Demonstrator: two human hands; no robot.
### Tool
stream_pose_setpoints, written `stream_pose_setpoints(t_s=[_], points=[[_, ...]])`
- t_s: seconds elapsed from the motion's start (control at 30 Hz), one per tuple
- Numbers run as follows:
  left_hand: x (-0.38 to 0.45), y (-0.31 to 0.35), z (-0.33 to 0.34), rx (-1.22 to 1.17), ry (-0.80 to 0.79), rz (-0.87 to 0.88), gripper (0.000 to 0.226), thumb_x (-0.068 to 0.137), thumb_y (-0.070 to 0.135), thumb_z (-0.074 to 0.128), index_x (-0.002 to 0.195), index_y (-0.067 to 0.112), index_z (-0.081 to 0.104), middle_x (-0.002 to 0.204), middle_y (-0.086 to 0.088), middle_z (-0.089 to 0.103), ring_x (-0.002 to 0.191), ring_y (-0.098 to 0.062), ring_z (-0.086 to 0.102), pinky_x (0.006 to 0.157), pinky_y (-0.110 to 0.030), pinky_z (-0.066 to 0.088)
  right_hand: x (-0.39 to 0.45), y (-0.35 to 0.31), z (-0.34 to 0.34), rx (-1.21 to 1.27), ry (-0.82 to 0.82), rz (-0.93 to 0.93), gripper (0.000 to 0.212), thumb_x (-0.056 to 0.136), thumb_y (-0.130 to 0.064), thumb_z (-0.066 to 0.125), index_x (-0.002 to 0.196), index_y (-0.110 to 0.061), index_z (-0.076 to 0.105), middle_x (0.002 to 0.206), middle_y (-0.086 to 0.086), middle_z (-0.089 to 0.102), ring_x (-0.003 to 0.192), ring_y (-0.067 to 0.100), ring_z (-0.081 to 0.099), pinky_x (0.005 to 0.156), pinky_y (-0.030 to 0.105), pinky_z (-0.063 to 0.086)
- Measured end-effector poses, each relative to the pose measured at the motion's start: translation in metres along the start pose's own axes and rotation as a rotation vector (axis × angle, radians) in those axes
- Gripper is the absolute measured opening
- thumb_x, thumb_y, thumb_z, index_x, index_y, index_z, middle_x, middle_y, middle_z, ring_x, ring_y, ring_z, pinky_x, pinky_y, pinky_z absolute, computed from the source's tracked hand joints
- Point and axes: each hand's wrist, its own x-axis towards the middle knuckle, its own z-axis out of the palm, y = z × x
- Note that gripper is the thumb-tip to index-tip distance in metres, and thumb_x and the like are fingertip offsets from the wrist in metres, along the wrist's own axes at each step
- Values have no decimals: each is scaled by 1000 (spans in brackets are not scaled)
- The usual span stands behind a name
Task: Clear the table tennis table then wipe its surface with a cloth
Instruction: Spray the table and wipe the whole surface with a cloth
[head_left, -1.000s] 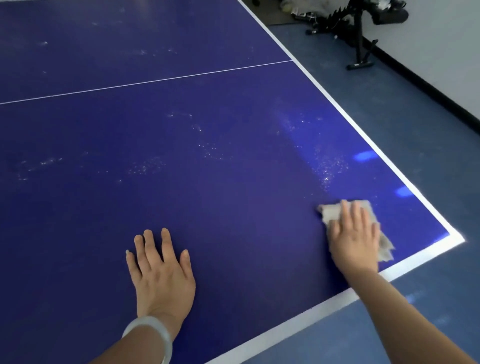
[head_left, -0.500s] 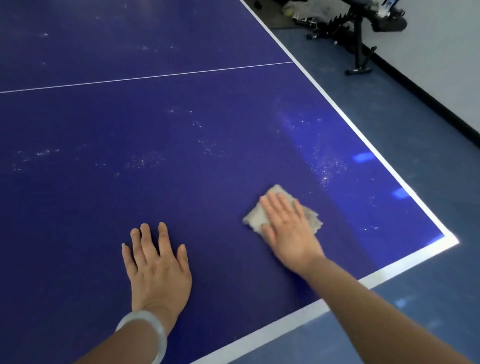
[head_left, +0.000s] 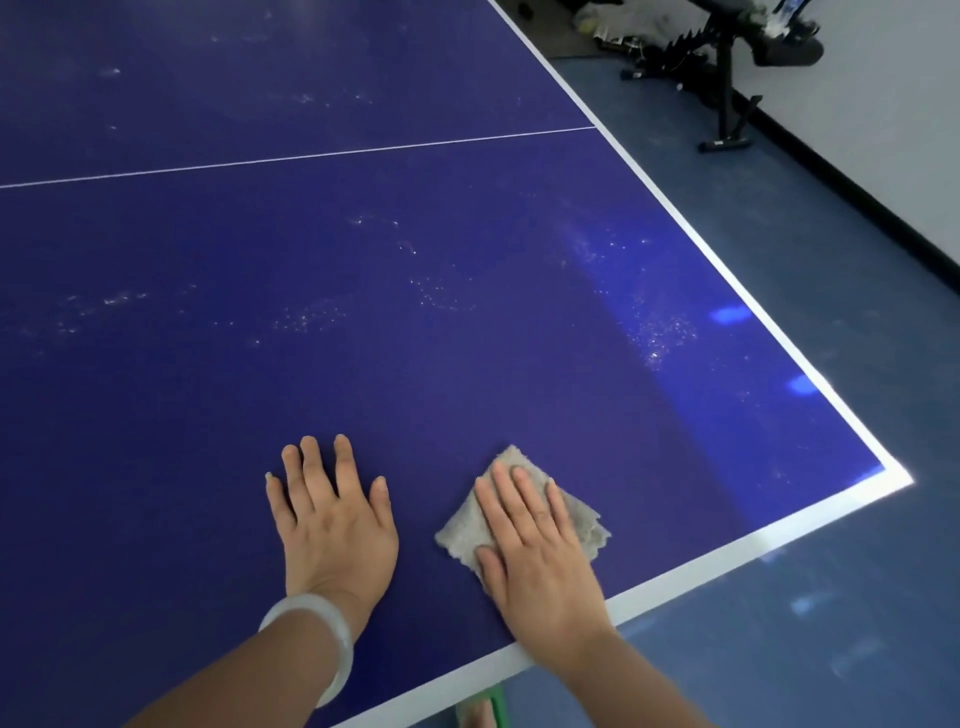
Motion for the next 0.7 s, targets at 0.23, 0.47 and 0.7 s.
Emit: stream_pose_setpoints(t_s=[0.23, 0.47, 0.7], points=[[-2, 0, -3, -22, -10, -1, 65, 97, 44, 21, 152, 8, 25, 156, -23, 19, 147, -37, 10, 120, -54, 7, -20, 157, -12, 45, 89, 651, 65, 95, -46, 14, 152, -18, 29, 158, 3, 27, 148, 22, 20, 120, 45, 12], [-2, -2, -4, -74, 10, 11, 64, 96, 41, 29, 150, 7, 27, 155, -25, 20, 147, -38, 10, 120, -55, 7, -18, 164, -13, 57, 128, 763, 68, 93, -46, 7, 154, -21, 22, 161, 1, 18, 150, 19, 10, 122, 43, 3], [-2, -3, -5, -106, 12, -1, 63, 96, 40, 37, 148, 7, 30, 154, -26, 20, 146, -39, 11, 119, -56, 6, -19, 169, -7, 57, 148, 749, 63, 96, -43, 12, 154, -20, 24, 161, 1, 18, 149, 19, 12, 122, 44, 4]])
